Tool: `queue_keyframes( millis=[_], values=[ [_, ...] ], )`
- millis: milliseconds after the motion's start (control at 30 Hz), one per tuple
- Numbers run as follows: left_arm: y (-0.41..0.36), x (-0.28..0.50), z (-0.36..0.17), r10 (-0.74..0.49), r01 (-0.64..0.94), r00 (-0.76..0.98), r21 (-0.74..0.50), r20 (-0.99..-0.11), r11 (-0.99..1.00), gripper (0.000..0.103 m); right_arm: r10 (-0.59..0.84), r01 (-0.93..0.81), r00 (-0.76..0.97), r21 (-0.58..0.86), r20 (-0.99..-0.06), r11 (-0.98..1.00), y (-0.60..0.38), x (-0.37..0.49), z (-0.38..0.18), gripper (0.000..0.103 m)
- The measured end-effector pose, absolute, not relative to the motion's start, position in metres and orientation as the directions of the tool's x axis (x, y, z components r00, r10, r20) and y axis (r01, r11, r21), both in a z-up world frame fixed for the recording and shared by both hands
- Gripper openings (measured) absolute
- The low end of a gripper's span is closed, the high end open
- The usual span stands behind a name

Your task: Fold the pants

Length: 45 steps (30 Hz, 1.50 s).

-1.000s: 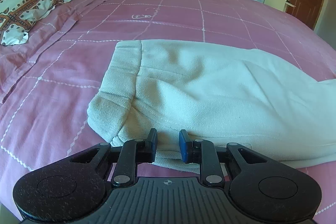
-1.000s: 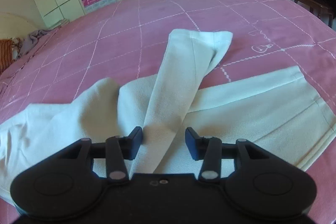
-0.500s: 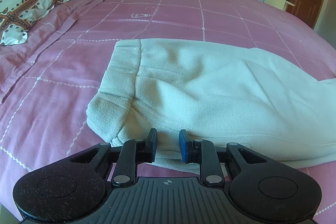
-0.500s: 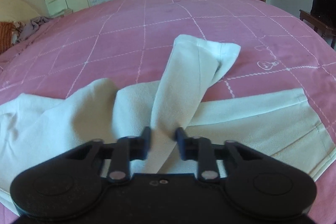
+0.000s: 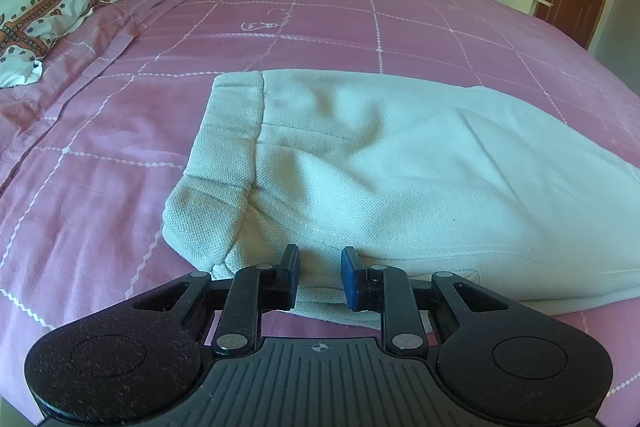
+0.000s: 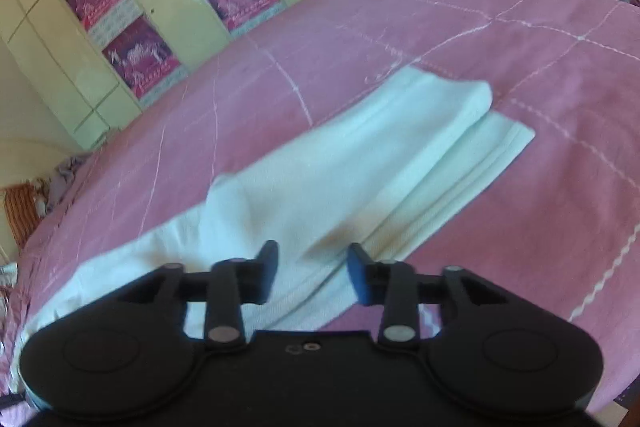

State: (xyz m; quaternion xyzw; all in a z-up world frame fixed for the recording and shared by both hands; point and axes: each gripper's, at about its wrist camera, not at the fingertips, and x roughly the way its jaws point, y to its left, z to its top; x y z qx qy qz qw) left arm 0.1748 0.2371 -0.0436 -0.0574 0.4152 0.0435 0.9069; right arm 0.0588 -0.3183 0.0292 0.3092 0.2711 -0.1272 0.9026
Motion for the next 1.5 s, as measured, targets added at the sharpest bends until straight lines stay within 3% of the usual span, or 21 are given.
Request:
queue_keyframes(
  millis=[200,300,333,367,400,533,633,700,800,833,900,1033,1067,1133,1167,1300,1500],
  values=[
    [0.239,0.172,-0.045,0.026,-0.132,0.659,-0.081,-0.752,0.988,0.023,-0.09,0.498,0.818,0.622,-0.568,0.604,-0.374,0.058,0.014,0.041],
    [0.239,0.172,-0.046,0.022,-0.135,0.659,-0.089,-0.752,0.987,0.023,-0.097,0.518,0.809,0.623,-0.58,0.586,-0.389,0.07,-0.001,0.026],
    [0.239,0.172,-0.046,0.023,-0.135,0.659,-0.088,-0.752,0.987,0.023,-0.1,0.526,0.8,0.611,-0.592,0.592,-0.392,0.078,-0.003,0.013],
    [0.239,0.172,-0.046,0.023,-0.134,0.659,-0.087,-0.752,0.987,0.023,-0.091,0.525,0.792,0.597,-0.604,0.607,-0.394,0.087,-0.001,0.007],
    [0.239,0.172,-0.046,0.024,-0.135,0.659,-0.087,-0.752,0.987,0.023,-0.087,0.513,0.79,0.577,-0.607,0.635,-0.393,0.095,0.006,0.006],
    [0.239,0.172,-0.046,0.026,-0.134,0.661,-0.084,-0.75,0.987,0.023,-0.097,0.349,0.886,0.515,-0.454,0.783,-0.365,0.094,0.072,0.004],
    [0.239,0.171,-0.047,0.027,-0.137,0.666,-0.086,-0.746,0.987,0.023,-0.11,0.283,0.938,0.545,-0.327,0.789,-0.362,0.069,0.095,0.004],
    [0.238,0.169,-0.047,0.026,-0.137,0.668,-0.088,-0.744,0.987,0.023,-0.148,0.329,0.922,0.523,-0.358,0.786,-0.37,0.059,0.08,0.004],
    [0.239,0.169,-0.047,0.023,-0.132,0.666,-0.088,-0.745,0.987,0.023,-0.108,0.5,0.789,0.531,-0.605,0.684,-0.398,0.069,0.016,0.004],
    [0.239,0.169,-0.047,0.022,-0.131,0.665,-0.088,-0.747,0.987,0.023,-0.081,0.516,0.779,0.562,-0.622,0.646,-0.403,0.068,-0.003,0.004],
    [0.239,0.17,-0.046,0.023,-0.132,0.662,-0.086,-0.749,0.988,0.023,-0.083,0.496,0.81,0.603,-0.58,0.625,-0.405,0.062,-0.008,0.004],
    [0.238,0.17,-0.046,0.028,-0.139,0.667,-0.088,-0.745,0.986,0.023,-0.104,0.503,0.823,0.632,-0.558,0.59,-0.415,0.071,-0.001,0.02],
    [0.238,0.169,-0.046,0.028,-0.14,0.669,-0.089,-0.743,0.986,0.023,-0.121,0.515,0.821,0.631,-0.558,0.58,-0.421,0.071,0.0,0.019],
    [0.239,0.169,-0.046,0.028,-0.141,0.67,-0.09,-0.742,0.986,0.023,-0.122,0.522,0.809,0.606,-0.576,0.6,-0.426,0.083,0.006,0.005],
    [0.239,0.169,-0.046,0.027,-0.141,0.669,-0.091,-0.742,0.986,0.023,-0.121,0.508,0.804,0.567,-0.582,0.649,-0.424,0.091,0.013,0.005],
    [0.238,0.17,-0.046,0.028,-0.142,0.667,-0.09,-0.745,0.986,0.023,-0.109,0.361,0.868,0.463,-0.485,0.809,-0.406,0.11,0.069,0.004],
    [0.238,0.168,-0.047,0.031,-0.145,0.673,-0.091,-0.739,0.985,0.023,-0.052,0.146,0.973,0.423,-0.226,0.894,-0.39,0.107,0.142,0.004]
  ],
)
